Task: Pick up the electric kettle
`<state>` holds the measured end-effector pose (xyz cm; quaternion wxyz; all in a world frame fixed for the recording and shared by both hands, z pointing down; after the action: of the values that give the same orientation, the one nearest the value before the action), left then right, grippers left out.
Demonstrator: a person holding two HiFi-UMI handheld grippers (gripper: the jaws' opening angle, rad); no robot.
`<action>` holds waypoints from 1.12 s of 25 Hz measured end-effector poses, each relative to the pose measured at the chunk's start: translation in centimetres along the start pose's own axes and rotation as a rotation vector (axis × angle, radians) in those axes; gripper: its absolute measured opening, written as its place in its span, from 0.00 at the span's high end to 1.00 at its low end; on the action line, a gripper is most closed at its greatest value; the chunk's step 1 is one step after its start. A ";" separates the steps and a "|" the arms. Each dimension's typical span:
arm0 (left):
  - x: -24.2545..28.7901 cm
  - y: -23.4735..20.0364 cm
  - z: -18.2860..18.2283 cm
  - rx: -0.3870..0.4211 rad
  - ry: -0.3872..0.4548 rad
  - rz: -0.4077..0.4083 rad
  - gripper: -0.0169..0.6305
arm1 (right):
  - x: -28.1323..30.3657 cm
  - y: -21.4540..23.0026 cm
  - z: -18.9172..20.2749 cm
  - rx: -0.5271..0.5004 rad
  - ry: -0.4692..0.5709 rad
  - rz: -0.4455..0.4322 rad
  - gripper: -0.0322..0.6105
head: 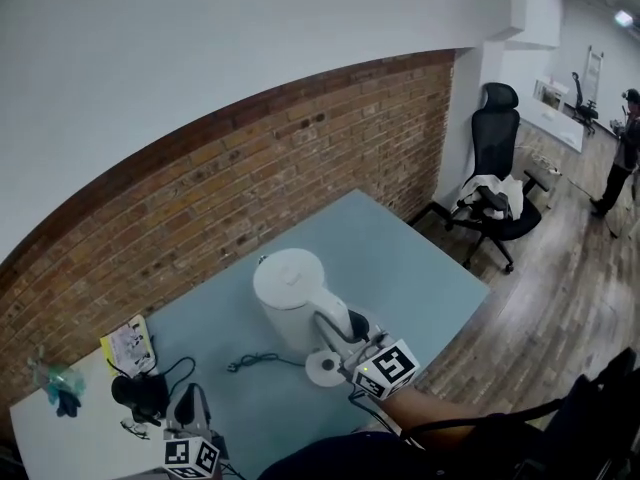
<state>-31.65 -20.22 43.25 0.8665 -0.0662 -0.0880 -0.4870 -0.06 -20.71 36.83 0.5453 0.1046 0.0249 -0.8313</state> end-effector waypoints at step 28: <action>-2.5 2.7 2.4 -0.003 -0.030 -0.050 0.97 | -2.8 1.7 -0.6 -0.003 -0.010 -0.009 0.76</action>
<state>-30.81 -16.27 44.99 0.8525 -0.0725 -0.1021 -0.5075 2.70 -18.77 36.99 0.5417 0.0996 0.0243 -0.8343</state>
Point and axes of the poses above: the fingertips, and each gripper's own axes: x forward along the fingers, y to its right, z out of its underside, the point moved 1 cm from there along -x, backward along the fingers, and after that the axes turned 5 degrees about -y, right-handed, at the moved point
